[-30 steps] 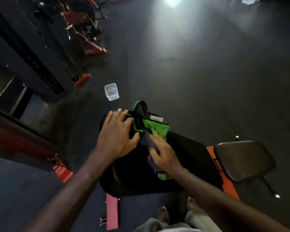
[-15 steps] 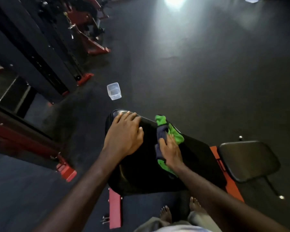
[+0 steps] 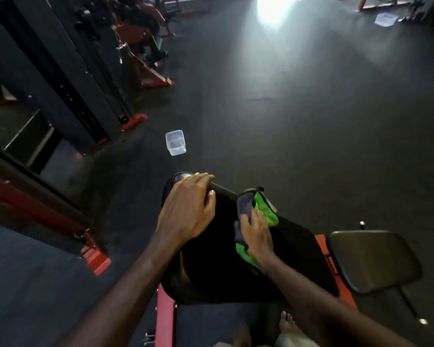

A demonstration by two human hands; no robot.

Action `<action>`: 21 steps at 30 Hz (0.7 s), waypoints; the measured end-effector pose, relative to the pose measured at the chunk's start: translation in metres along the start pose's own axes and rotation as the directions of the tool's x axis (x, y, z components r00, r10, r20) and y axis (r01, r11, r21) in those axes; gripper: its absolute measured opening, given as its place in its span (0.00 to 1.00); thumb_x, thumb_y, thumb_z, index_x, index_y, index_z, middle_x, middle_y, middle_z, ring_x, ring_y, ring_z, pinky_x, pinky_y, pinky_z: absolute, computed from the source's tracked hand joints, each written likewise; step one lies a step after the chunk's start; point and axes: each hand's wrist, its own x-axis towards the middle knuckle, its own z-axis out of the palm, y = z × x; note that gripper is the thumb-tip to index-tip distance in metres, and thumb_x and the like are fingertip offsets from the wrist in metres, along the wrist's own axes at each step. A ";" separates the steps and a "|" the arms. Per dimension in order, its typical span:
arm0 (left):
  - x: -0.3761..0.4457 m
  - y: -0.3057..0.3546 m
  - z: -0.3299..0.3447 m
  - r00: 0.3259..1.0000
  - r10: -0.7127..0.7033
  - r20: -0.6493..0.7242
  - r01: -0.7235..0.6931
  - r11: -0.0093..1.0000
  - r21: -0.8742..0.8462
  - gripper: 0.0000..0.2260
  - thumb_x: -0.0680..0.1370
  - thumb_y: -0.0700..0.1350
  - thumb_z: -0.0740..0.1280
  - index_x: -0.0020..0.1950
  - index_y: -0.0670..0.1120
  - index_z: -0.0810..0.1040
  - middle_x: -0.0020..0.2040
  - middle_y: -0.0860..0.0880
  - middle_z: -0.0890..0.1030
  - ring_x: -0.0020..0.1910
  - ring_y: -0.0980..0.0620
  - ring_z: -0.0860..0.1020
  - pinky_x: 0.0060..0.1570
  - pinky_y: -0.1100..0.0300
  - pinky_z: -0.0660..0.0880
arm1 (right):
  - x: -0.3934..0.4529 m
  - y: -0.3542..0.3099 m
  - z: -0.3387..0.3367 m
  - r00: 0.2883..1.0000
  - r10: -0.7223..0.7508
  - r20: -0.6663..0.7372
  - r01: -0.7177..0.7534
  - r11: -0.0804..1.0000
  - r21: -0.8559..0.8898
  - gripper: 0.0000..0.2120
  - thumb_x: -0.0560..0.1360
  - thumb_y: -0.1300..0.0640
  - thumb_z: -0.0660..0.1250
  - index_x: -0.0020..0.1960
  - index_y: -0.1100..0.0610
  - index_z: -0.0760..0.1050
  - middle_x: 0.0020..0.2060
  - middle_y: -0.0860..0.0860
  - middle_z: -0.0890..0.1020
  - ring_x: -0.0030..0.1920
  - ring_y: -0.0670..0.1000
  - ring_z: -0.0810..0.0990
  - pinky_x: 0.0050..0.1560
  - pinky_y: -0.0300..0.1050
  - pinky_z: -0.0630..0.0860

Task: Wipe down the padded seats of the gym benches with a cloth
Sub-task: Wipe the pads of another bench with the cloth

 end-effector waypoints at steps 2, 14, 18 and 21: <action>0.001 0.002 -0.001 1.000 -0.005 -0.020 0.005 1.000 -0.003 0.19 0.80 0.48 0.64 0.71 0.45 0.77 0.69 0.47 0.80 0.70 0.48 0.75 0.72 0.53 0.66 | -0.039 -0.001 -0.001 0.987 -0.161 -0.011 0.161 0.986 -0.036 0.28 0.82 0.47 0.60 0.80 0.57 0.65 0.79 0.55 0.66 0.79 0.54 0.62 0.78 0.44 0.55; 0.000 0.007 -0.007 0.997 -0.049 -0.056 0.044 0.995 -0.091 0.18 0.80 0.47 0.65 0.69 0.47 0.78 0.68 0.50 0.80 0.68 0.50 0.76 0.70 0.54 0.69 | 0.000 -0.019 0.001 0.995 -0.104 0.014 0.104 0.995 -0.004 0.28 0.82 0.46 0.58 0.77 0.60 0.68 0.76 0.58 0.71 0.77 0.58 0.67 0.76 0.50 0.61; 0.000 0.008 -0.008 0.995 -0.070 -0.072 0.059 0.988 -0.143 0.16 0.80 0.46 0.65 0.67 0.47 0.79 0.65 0.50 0.82 0.65 0.49 0.77 0.66 0.54 0.71 | -0.063 -0.015 -0.007 0.810 -0.586 0.030 0.586 0.810 -0.005 0.27 0.79 0.50 0.61 0.78 0.56 0.69 0.75 0.51 0.71 0.78 0.50 0.65 0.77 0.39 0.57; 0.000 0.006 -0.006 0.996 -0.067 -0.067 0.056 0.987 -0.153 0.15 0.79 0.47 0.65 0.64 0.48 0.80 0.62 0.51 0.83 0.63 0.49 0.79 0.63 0.53 0.74 | -0.035 -0.015 -0.010 0.647 -0.753 0.121 0.755 0.654 0.036 0.28 0.77 0.54 0.62 0.78 0.53 0.68 0.75 0.49 0.70 0.78 0.47 0.66 0.78 0.44 0.61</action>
